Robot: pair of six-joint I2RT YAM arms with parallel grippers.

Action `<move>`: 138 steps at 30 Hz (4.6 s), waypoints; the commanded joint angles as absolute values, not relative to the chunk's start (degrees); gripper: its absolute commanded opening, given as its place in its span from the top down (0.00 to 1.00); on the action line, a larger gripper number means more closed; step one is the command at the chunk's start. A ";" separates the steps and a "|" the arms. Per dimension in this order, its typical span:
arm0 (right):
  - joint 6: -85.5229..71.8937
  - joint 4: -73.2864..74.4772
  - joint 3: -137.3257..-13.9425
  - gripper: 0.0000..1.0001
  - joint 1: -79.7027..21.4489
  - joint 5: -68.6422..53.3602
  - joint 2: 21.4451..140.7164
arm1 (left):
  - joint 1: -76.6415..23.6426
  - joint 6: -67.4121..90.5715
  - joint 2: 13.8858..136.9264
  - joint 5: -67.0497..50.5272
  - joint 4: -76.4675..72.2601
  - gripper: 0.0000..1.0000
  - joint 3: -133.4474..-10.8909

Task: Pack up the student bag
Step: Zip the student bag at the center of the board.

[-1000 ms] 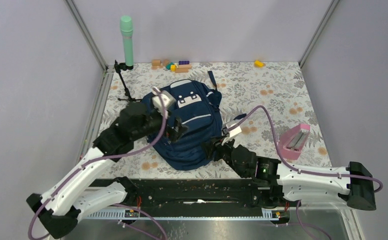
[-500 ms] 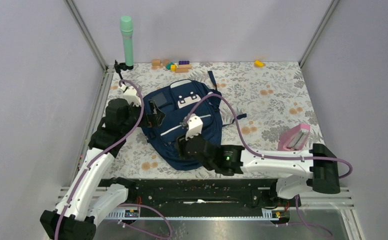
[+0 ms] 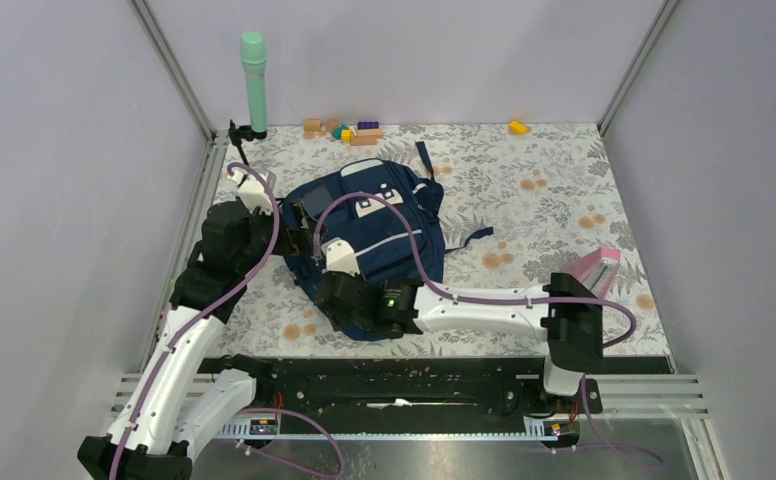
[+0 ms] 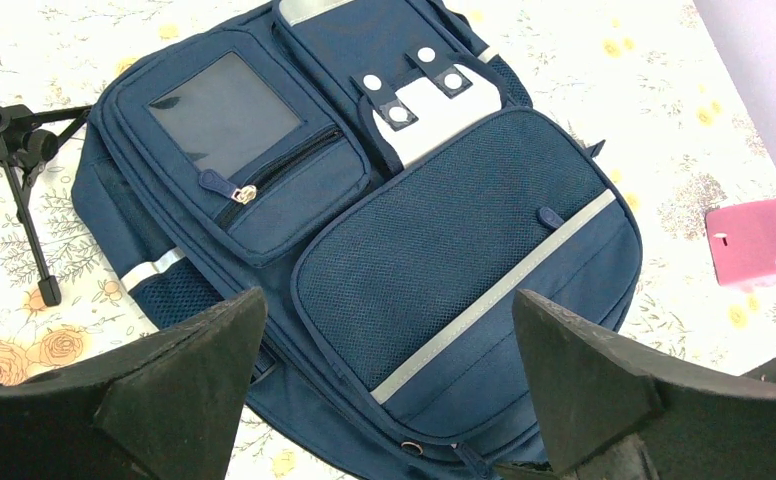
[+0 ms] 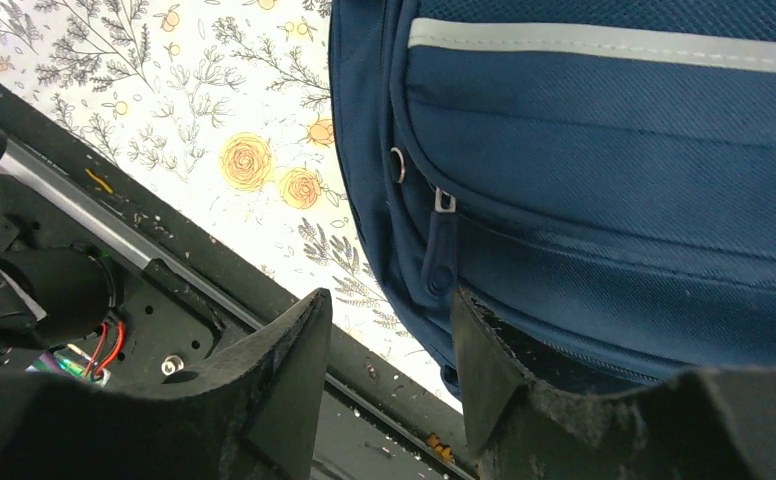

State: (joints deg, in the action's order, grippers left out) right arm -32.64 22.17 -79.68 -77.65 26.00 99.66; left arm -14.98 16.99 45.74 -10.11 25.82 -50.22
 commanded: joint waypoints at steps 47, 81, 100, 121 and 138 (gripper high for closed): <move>-29.22 16.16 -73.12 1.00 -73.34 32.46 98.98 | -14.59 17.20 45.69 -10.21 22.40 0.03 -49.83; -24.44 6.18 -45.77 1.00 -54.10 23.94 71.80 | -32.26 3.90 52.96 -11.05 23.37 0.07 -50.96; -21.34 -8.96 -34.40 1.00 -44.36 -0.53 62.23 | -55.72 -12.54 78.42 17.37 15.07 0.01 -59.00; -17.55 -5.41 -34.08 1.00 -38.11 2.07 58.69 | -57.83 -10.70 74.10 22.45 24.05 1.00 -55.78; -9.43 -3.70 -42.89 1.00 -30.93 -12.52 66.61 | -59.59 -12.74 58.42 14.47 27.26 1.00 -48.46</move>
